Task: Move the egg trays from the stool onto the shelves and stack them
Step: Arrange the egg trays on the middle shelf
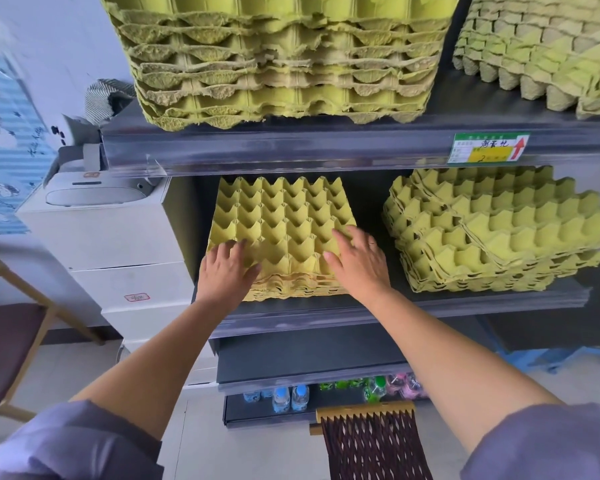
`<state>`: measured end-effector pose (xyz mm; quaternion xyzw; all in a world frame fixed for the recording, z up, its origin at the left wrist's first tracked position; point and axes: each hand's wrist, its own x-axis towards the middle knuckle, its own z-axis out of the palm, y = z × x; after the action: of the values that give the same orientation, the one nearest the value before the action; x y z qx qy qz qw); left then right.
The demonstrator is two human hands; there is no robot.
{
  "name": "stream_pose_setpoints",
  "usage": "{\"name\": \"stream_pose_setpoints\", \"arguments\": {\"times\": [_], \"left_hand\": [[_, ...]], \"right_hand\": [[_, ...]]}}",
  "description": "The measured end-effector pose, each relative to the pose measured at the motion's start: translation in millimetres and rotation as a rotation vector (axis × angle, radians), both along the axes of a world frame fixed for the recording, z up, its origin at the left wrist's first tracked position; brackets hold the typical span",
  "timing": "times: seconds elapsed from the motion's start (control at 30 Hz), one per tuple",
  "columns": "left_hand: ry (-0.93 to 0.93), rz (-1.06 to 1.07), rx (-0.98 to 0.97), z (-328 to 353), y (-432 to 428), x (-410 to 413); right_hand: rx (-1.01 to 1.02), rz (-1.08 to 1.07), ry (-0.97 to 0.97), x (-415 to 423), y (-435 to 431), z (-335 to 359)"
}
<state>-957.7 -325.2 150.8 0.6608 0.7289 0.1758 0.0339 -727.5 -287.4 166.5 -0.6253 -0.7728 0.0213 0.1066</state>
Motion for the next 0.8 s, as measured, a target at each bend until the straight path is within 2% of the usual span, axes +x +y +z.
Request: {"name": "stream_pose_setpoints", "arguments": {"times": [0.1,0.23,0.3,0.37,0.43,0.5,0.6,0.7,0.8], "left_hand": [[0.049,0.055,-0.038,-5,-1,5],[0.009,0.087,-0.042,-8,-7,4],[0.121,0.040,-0.046,-9,-12,3],[0.267,-0.022,-0.022,-14,-17,1],[0.354,-0.068,0.039,-20,-19,-1],[0.419,-0.114,0.094,-27,-19,-1],[0.532,-0.207,0.198,-34,-12,0],[0.627,-0.269,0.168,-38,-2,2],[0.645,-0.243,0.157,-36,7,5]], "right_hand": [[-0.102,-0.107,0.070,4,0,-7],[-0.143,-0.105,0.089,4,-4,-16],[-0.117,-0.106,0.024,5,-5,-17],[0.007,-0.045,-0.063,8,-7,-17],[0.120,0.124,-0.145,12,-10,-20],[0.139,0.268,-0.268,16,-11,-26],[0.226,0.299,-0.386,16,-8,-36],[0.268,0.329,-0.471,9,-4,-43],[0.277,0.336,-0.466,3,1,-43]]}}
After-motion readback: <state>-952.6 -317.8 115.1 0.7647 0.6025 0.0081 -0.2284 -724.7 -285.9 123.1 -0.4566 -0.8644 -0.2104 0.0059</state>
